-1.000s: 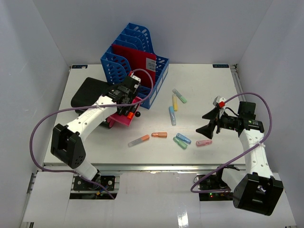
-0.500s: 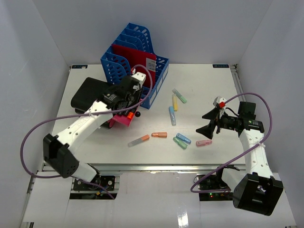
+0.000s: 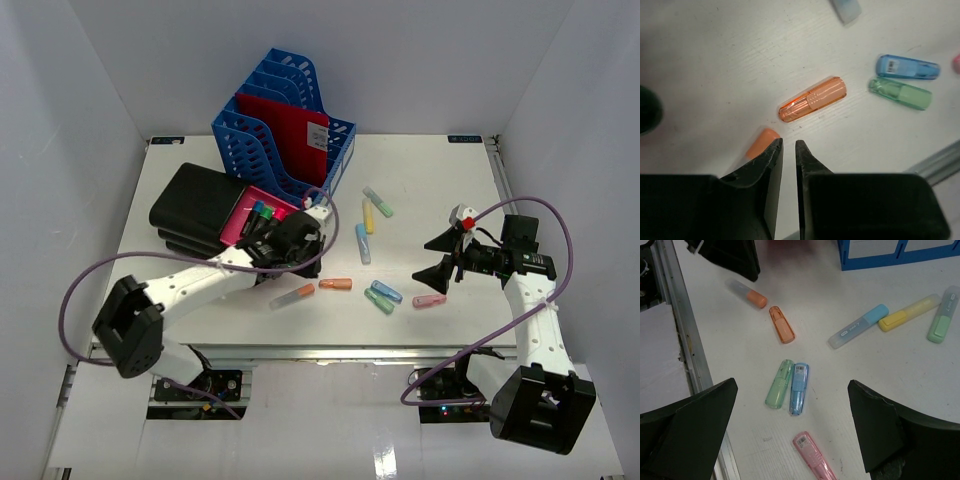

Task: Organize the desk

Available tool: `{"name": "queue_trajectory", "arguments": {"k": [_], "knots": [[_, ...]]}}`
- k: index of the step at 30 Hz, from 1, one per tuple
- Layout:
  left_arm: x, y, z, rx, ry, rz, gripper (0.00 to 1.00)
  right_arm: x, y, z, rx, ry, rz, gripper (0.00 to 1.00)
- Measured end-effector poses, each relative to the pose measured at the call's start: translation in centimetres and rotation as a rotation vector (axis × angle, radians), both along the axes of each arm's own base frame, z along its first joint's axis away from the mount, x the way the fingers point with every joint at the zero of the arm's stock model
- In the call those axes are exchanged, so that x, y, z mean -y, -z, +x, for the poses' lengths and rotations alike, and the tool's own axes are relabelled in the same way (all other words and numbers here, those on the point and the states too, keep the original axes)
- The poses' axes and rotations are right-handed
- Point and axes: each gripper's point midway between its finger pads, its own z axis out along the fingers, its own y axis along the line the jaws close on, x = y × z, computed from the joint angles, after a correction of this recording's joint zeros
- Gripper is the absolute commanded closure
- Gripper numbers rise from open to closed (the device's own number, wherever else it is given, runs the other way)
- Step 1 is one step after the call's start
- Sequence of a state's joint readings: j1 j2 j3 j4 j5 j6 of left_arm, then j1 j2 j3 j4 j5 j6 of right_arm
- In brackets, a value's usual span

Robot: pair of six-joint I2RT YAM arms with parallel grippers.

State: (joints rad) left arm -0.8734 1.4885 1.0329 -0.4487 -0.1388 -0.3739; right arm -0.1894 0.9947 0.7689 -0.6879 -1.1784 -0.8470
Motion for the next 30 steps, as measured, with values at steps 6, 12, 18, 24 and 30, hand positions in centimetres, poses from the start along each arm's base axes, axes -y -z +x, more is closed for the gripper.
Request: {"name": "queue_trajectory", "arguments": {"k": [6,12,18,24,30], "knots": [[0.6,4.6,1.6,0.12,-0.035,0.323,0.66,0.0,0.1,0.0,-0.002,0.001,0.0,0.02],[-0.3,6.3,4.6,0.254,-0.106,0.582,0.6,0.2,0.2,0.1,-0.008,0.006,0.002,0.02],[-2.5,7.0,5.8,0.289,-0.137,0.74,0.6,0.2,0.2,0.1,-0.008,0.006,0.002,0.02],[-4.7,4.8,7.6,0.317,-0.198,0.781,0.44,0.2,0.2,0.1,-0.008,0.006,0.002,0.02],[-5.7,2.2,9.1,0.361,-0.249,0.778,0.36,0.1,0.1,0.1,-0.008,0.005,0.003,0.02]]}}
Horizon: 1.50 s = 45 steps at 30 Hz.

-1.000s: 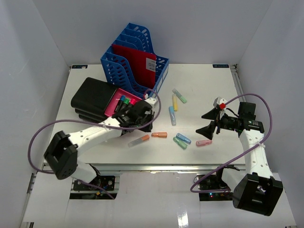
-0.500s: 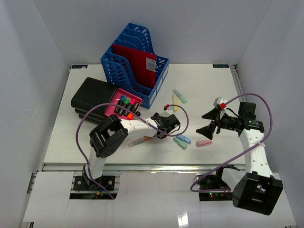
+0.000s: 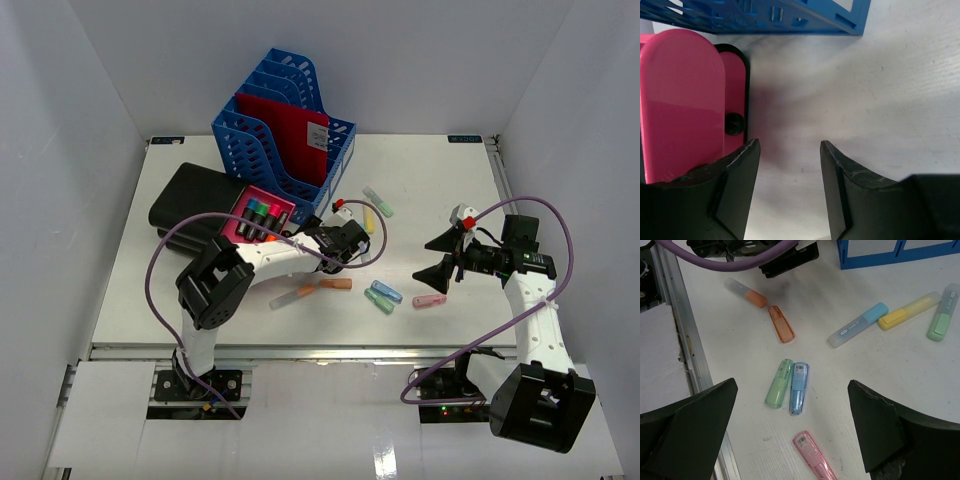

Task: Organize the desk

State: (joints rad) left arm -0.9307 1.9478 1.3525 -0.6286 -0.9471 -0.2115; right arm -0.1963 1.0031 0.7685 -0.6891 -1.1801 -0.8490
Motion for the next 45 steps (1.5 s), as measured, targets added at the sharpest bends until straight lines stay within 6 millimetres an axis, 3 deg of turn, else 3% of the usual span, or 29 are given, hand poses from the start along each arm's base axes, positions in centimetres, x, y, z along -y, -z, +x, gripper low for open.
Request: {"name": "queue_trajectory", "arguments": {"k": [11,16,21,25,31,37,45], "knots": [[-2.7,-4.1,2.1,0.056,-0.071,-0.043,0.34,0.0,0.0,0.0,0.0,-0.001,0.001,0.02],[-5.3,-6.1,3.3,0.085,-0.13,-0.083,0.34,0.0,0.0,0.0,0.0,-0.001,0.001,0.02],[-8.2,-6.8,4.5,0.092,-0.201,-0.11,0.33,0.0,0.0,0.0,0.0,-0.001,0.001,0.02],[-9.3,-6.4,5.0,0.074,-0.22,-0.127,0.33,0.0,0.0,0.0,0.0,0.0,0.001,0.02],[-9.5,-6.2,5.1,0.06,-0.216,-0.133,0.35,0.0,0.0,0.0,0.0,0.0,0.001,0.02],[-8.9,-5.8,4.8,0.029,-0.201,-0.18,0.47,0.1,0.0,0.1,0.0,0.006,0.001,0.02],[-7.9,-5.2,1.7,-0.031,-0.155,-0.328,0.61,0.1,-0.1,0.0,0.0,0.004,0.004,0.02]]}}
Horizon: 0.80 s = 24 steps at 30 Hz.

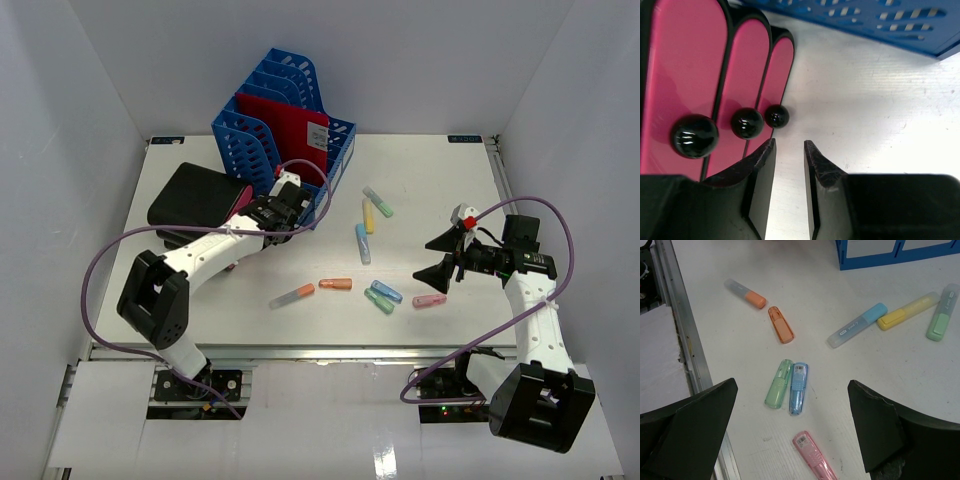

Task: Organize the desk

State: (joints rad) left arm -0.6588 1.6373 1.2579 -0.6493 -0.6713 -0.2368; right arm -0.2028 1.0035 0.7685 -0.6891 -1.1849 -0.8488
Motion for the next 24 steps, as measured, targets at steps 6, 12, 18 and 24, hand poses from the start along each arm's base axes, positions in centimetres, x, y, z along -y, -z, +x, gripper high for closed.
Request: {"name": "queue_trajectory", "arguments": {"k": [6,12,18,24], "knots": [[-0.8,2.0,-0.3,-0.011,-0.042,0.085,0.5,0.0,0.1,0.0,-0.003,0.0,0.001,0.02],[-1.7,3.8,-0.5,-0.001,-0.111,0.207,0.45,0.0,0.2,0.1,-0.011,0.0,0.003,0.02],[-2.7,3.4,-1.5,0.061,-0.237,0.303,0.42,0.0,0.3,0.1,-0.018,-0.001,0.004,0.02],[-2.8,3.6,-0.5,0.17,-0.43,0.365,0.38,0.0,0.3,0.1,-0.022,0.0,0.005,0.02]]}}
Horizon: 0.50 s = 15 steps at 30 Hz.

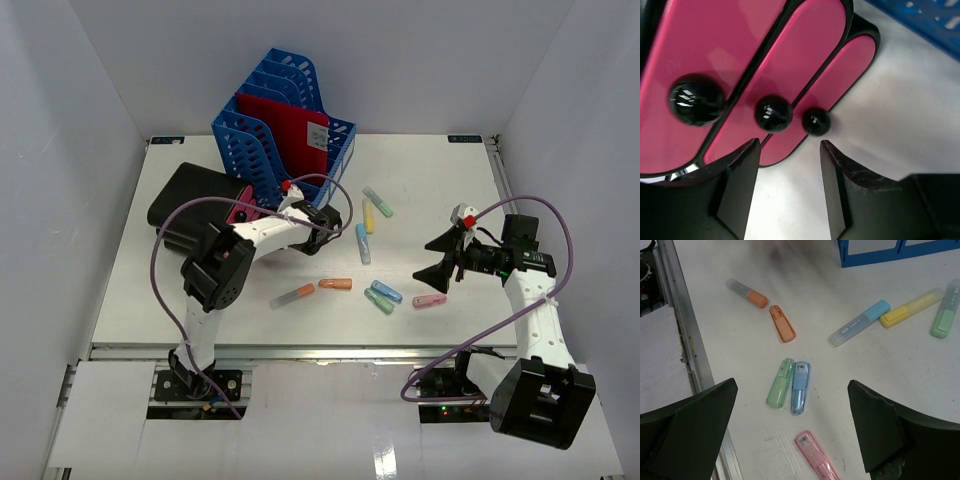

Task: Organize the desk

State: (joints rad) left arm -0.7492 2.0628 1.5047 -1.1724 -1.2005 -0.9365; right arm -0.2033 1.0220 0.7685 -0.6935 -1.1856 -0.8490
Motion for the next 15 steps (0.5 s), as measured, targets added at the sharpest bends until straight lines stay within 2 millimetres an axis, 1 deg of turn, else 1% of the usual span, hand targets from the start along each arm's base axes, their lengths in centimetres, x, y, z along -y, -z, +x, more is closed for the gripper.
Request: {"name": "queue_trajectory", "arguments": {"k": [3,5,9,15], "knots": [[-0.8,1.5,-0.6,-0.015,-0.031,0.056,0.38,0.0,0.0,0.0,-0.001,0.0,0.0,0.02],[-1.1,1.9,-0.8,-0.018,-0.042,0.077,0.39,0.0,0.0,0.0,-0.002,0.0,0.001,0.02],[-1.7,1.2,-0.7,0.005,-0.052,0.1,0.39,0.0,0.1,-0.1,-0.007,0.0,0.002,0.02],[-1.9,-0.2,0.4,0.05,-0.055,0.114,0.41,0.0,0.1,-0.1,-0.008,0.0,0.002,0.02]]}}
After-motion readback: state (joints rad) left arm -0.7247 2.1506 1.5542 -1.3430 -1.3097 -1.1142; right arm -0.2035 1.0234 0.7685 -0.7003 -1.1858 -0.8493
